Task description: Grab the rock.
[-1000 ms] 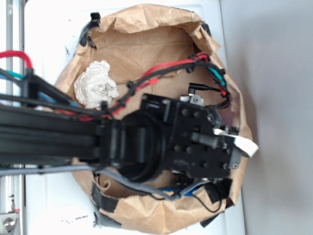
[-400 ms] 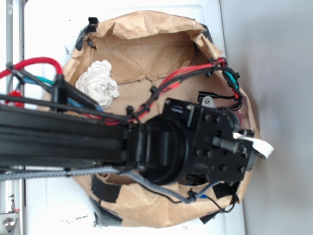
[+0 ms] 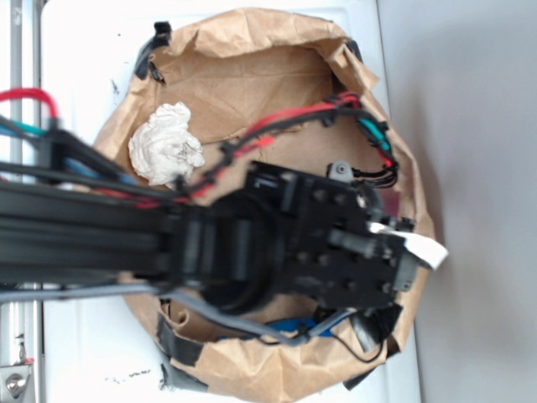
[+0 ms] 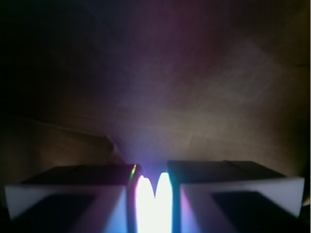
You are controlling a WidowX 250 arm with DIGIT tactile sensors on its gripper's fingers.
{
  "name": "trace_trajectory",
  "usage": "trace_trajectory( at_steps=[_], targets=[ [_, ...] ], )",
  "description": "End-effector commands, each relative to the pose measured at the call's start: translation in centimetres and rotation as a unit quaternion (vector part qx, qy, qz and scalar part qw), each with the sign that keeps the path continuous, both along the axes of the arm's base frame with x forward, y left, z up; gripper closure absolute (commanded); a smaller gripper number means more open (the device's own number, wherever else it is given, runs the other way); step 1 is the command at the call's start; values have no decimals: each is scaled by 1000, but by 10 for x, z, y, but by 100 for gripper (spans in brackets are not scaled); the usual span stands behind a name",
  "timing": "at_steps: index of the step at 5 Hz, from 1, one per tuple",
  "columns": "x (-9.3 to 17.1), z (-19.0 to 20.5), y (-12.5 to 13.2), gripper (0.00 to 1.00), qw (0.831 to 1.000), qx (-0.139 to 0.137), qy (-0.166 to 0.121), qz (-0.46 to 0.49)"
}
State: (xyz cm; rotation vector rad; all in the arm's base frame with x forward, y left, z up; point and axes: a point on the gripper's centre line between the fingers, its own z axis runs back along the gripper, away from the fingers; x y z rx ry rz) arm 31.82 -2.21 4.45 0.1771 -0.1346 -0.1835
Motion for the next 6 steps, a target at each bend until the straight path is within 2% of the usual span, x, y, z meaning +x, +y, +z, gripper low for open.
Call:
trace_trajectory(
  at_steps=[1, 2, 3, 4, 5, 6],
  targets=[
    [-10, 69, 13, 100, 995, -43, -86, 16],
    [-28, 89, 19, 100, 992, -65, -109, 21],
    [-34, 87, 26, 16, 993, -75, -88, 15],
    [-33, 67, 24, 0, 996, -61, -65, 8],
    [-33, 49, 14, 0, 998, -52, -42, -6],
    [-26, 37, 6, 0, 998, -47, -32, -12]
  ],
)
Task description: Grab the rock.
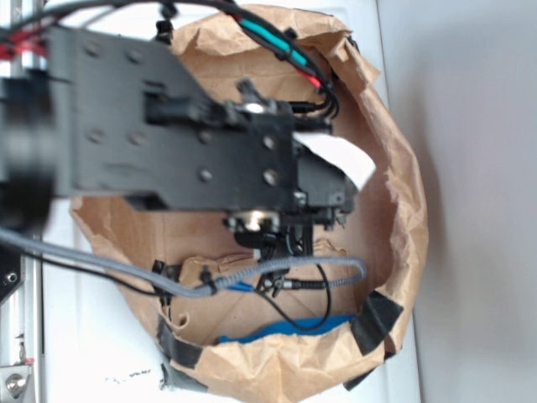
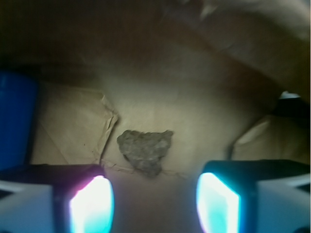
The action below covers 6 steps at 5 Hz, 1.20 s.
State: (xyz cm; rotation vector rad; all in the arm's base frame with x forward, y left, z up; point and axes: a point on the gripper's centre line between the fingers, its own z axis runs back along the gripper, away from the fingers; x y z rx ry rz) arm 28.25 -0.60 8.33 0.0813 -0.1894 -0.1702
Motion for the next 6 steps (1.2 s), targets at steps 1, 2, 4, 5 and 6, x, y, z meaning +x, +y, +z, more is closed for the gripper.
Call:
trace_trajectory(
  at_steps=[1, 2, 4, 5, 6],
  targets=[
    [21, -14, -10, 0, 1000, 12, 1, -8],
    [28, -33, -13, 0, 999, 31, 15, -12],
    [48, -44, -6, 0, 999, 40, 23, -13],
    [47, -30, -5, 100, 999, 40, -5, -13],
    [44, -14, -1, 100, 999, 33, -31, -13]
  ],
)
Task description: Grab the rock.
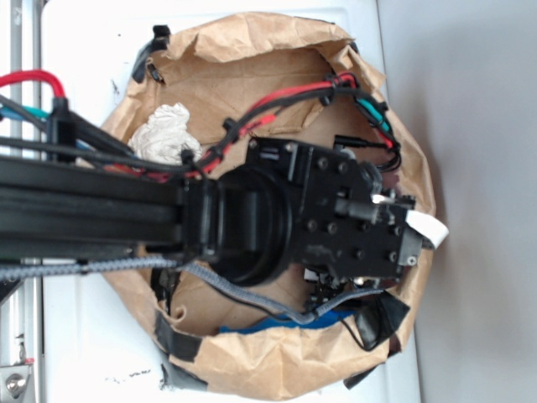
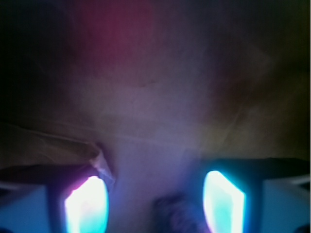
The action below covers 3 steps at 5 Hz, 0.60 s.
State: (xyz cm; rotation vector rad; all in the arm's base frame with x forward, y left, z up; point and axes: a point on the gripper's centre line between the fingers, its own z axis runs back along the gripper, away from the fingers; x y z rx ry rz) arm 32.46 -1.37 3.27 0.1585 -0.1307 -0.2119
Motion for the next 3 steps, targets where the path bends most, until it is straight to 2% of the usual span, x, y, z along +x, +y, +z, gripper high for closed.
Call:
trace_trajectory(
  at_steps=[1, 2, 3],
  targets=[
    [-3, 45, 8, 100, 998, -24, -61, 4],
    [-13, 42, 17, 100, 998, -27, -58, 5],
    [-24, 54, 23, 100, 996, -32, -78, 8]
  ],
)
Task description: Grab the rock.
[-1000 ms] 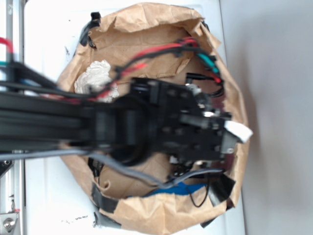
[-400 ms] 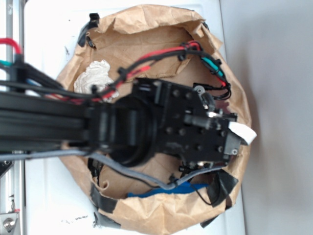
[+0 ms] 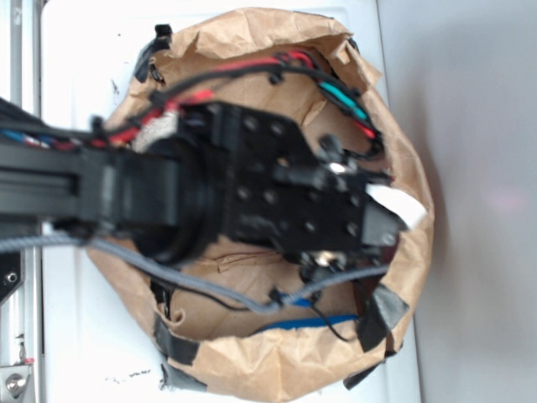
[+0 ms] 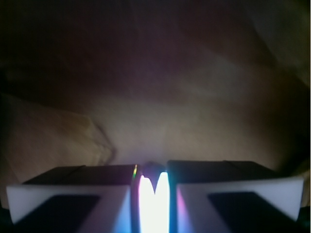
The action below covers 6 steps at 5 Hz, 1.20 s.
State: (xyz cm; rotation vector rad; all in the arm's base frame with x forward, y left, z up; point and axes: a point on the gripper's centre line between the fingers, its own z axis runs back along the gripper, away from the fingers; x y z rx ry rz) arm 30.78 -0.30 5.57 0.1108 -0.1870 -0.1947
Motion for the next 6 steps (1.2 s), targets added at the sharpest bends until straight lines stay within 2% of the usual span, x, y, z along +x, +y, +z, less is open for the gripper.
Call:
trace_trajectory(
  at_steps=[1, 2, 3, 4, 5, 6],
  targets=[
    [-16, 40, 24, 100, 998, -29, -53, 18],
    [-14, 32, 28, 0, 999, -41, -28, 10],
    [-14, 18, 18, 0, 998, -50, 13, -27],
    [-13, 8, 13, 0, 998, -25, 49, -35],
    [-12, 5, 10, 0, 997, -9, 60, -36],
    [-7, 2, 12, 0, 997, -8, 66, -31]
  ],
)
